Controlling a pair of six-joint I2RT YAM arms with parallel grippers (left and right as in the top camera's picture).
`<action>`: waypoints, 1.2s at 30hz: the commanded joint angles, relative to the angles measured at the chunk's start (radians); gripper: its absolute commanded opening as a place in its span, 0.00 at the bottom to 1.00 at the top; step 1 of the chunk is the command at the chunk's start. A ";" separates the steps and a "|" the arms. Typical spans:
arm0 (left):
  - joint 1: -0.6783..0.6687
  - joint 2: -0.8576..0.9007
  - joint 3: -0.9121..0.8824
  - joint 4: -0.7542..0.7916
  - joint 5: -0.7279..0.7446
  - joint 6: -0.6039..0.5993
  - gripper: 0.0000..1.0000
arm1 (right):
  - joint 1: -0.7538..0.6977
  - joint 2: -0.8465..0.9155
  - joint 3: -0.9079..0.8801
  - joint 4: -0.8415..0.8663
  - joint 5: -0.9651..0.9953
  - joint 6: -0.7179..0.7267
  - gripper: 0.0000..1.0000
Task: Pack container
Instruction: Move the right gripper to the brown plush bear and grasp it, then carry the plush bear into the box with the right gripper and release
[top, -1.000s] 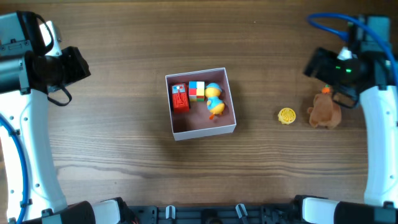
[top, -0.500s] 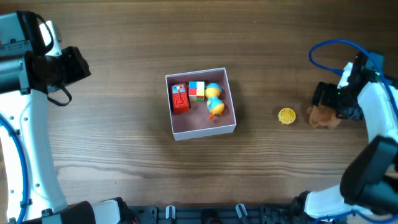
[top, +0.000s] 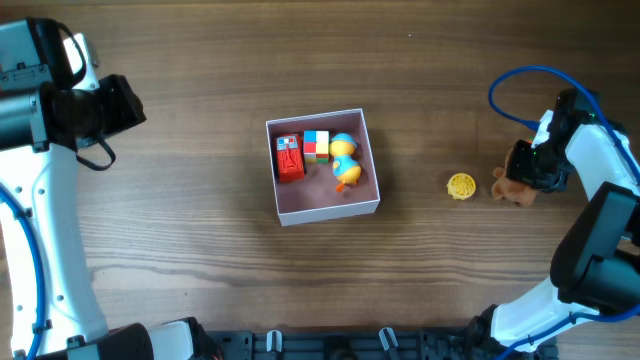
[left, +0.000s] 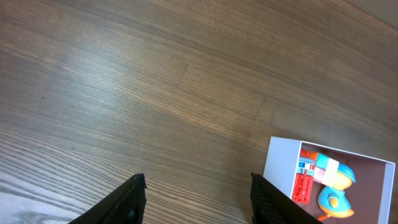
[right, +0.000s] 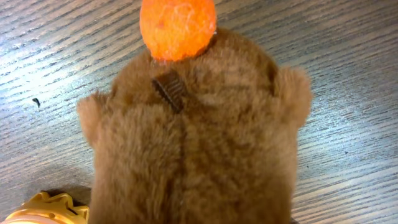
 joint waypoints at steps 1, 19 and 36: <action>0.003 0.008 -0.004 0.000 0.016 0.005 0.55 | 0.001 0.016 -0.004 -0.002 -0.012 0.027 0.08; 0.003 0.008 -0.004 0.000 0.016 0.005 0.57 | 0.478 -0.446 0.267 -0.149 -0.201 -0.370 0.04; 0.003 0.008 -0.004 0.001 0.016 0.005 0.64 | 1.003 -0.049 0.258 -0.153 -0.231 -0.874 0.04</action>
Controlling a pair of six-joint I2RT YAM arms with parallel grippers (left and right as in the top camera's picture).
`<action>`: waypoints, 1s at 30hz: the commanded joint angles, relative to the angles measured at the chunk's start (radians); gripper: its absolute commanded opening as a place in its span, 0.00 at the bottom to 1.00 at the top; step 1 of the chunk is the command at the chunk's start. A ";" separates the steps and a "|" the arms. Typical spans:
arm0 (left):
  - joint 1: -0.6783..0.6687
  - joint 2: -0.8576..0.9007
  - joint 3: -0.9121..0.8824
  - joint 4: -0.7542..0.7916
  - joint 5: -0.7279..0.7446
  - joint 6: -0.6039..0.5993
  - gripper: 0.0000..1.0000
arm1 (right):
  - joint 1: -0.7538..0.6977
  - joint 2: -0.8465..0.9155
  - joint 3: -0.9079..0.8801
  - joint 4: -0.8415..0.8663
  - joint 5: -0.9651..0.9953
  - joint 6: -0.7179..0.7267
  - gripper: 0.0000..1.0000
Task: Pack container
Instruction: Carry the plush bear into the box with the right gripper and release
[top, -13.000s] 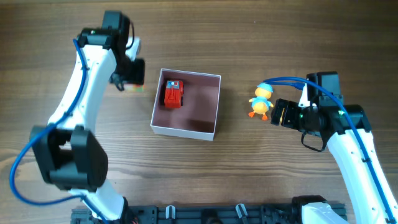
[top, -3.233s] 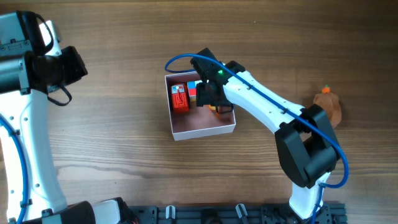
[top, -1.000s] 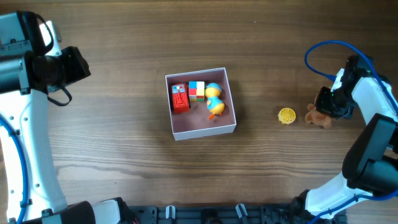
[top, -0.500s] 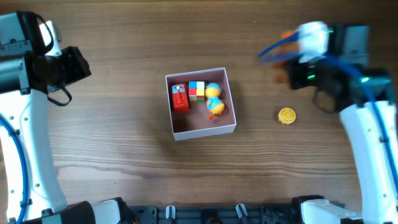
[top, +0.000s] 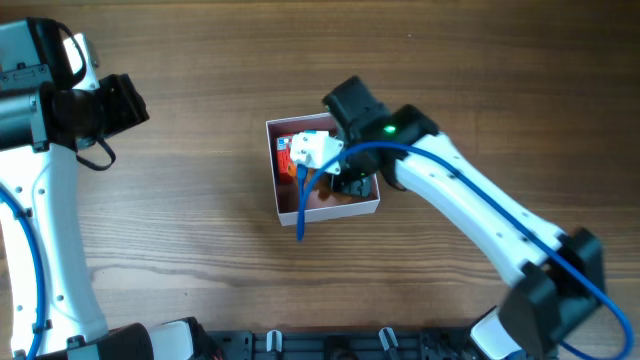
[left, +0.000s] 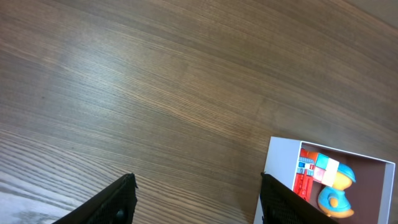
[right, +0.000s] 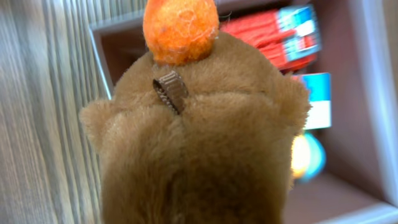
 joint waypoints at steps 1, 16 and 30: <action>0.003 0.008 -0.004 0.001 0.016 0.005 0.64 | 0.003 0.075 -0.003 0.003 -0.018 -0.029 0.04; 0.003 0.008 -0.004 0.001 0.016 0.005 0.64 | 0.003 0.161 -0.003 0.048 -0.088 0.052 0.82; 0.003 0.008 -0.004 0.001 0.016 0.005 0.64 | 0.003 0.116 0.003 0.043 -0.087 0.080 0.73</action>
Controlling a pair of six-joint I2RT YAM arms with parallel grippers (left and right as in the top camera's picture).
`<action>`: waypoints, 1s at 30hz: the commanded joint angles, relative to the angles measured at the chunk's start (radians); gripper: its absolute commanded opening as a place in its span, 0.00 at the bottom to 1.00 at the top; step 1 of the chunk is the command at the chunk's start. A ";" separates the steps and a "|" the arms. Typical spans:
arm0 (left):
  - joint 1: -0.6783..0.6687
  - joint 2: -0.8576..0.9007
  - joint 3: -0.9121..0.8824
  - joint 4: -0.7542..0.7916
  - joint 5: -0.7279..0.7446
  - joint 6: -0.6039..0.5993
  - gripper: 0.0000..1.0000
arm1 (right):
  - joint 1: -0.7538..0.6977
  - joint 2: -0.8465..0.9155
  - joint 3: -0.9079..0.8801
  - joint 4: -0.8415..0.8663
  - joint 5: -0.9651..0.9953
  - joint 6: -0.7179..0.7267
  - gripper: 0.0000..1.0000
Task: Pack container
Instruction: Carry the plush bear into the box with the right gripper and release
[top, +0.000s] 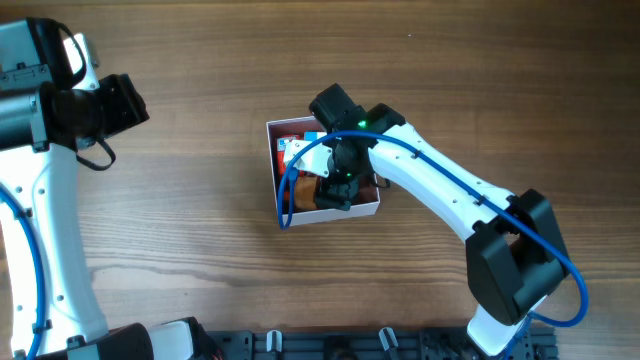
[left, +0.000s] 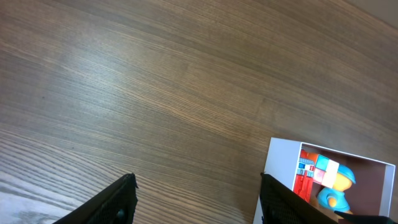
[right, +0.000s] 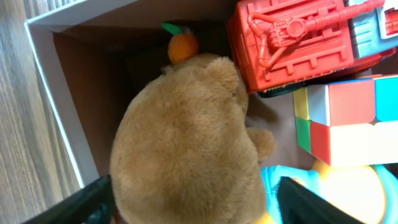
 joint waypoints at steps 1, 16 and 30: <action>0.003 0.008 -0.004 0.001 0.016 0.005 0.64 | 0.002 -0.055 0.009 0.000 -0.028 0.038 0.62; 0.003 0.008 -0.004 0.002 0.016 0.005 0.64 | 0.002 -0.149 -0.034 -0.037 -0.029 0.072 0.04; 0.003 0.008 -0.004 0.001 0.016 0.005 0.64 | 0.002 0.032 -0.186 0.111 0.041 0.109 0.04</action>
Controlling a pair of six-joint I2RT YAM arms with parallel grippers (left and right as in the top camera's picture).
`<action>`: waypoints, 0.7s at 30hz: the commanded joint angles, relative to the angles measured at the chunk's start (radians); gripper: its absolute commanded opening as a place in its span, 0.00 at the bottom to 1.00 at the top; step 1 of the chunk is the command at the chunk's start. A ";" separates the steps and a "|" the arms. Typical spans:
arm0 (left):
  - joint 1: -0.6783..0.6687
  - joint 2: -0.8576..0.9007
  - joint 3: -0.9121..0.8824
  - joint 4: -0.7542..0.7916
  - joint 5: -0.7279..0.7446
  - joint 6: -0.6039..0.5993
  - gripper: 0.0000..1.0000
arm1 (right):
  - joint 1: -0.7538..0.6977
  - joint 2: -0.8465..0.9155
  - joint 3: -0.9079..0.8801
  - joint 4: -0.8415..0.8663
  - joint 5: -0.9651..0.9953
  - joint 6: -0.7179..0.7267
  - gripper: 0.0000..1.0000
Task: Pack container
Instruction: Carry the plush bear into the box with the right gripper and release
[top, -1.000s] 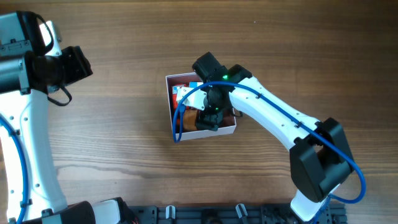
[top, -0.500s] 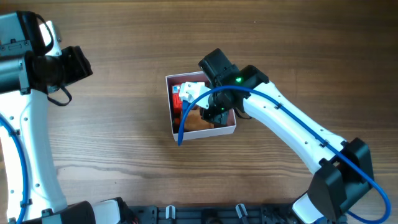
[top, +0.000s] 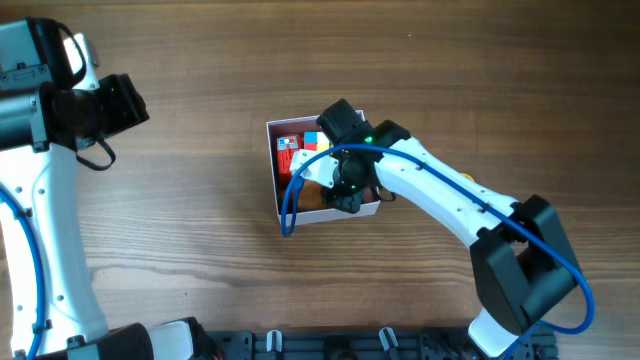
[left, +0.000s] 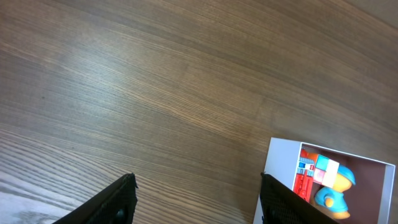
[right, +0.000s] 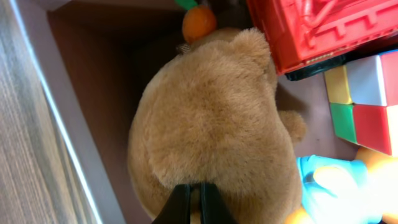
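A white box (top: 279, 190) sits mid-table and holds a brown plush bear (right: 211, 124) with an orange ball on top (right: 199, 22), a red plastic toy (right: 311, 25), a coloured cube (right: 367, 99) and a blue-and-orange duck (right: 336, 186). My right gripper (right: 194, 202) is inside the box, its jaws together and its tips pressed against the bear's fur; it also shows from above (top: 345, 195). At the table's left, my left gripper (left: 196, 199) hangs open over bare wood with nothing between its fingers.
The box's white wall (right: 37, 81) runs close beside the bear on the left. In the left wrist view the box (left: 280, 163) lies at the lower right. The right arm's blue cable (top: 290, 205) loops over the box's front left corner.
My right gripper's jaws, spread wide on either side of the bear, have shut and now press on its fur. The bear lies in the same spot in the box. The left arm is unchanged.
First my right gripper was closed around the bear at the table's right, beside a small yellow object. Then it held the bear over the box. Then the bear lay in the box with the jaws open. Now the shut jaws rest on the bear.
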 joint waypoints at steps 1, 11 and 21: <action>0.003 0.008 -0.004 0.000 0.016 0.005 0.64 | 0.002 0.091 -0.040 0.018 0.085 0.055 0.04; 0.003 0.008 -0.004 0.001 0.016 0.005 0.65 | -0.019 0.091 -0.040 0.074 0.392 0.240 0.07; 0.003 0.008 -0.004 0.002 0.016 0.005 0.65 | -0.029 0.091 -0.040 0.066 0.389 0.264 0.07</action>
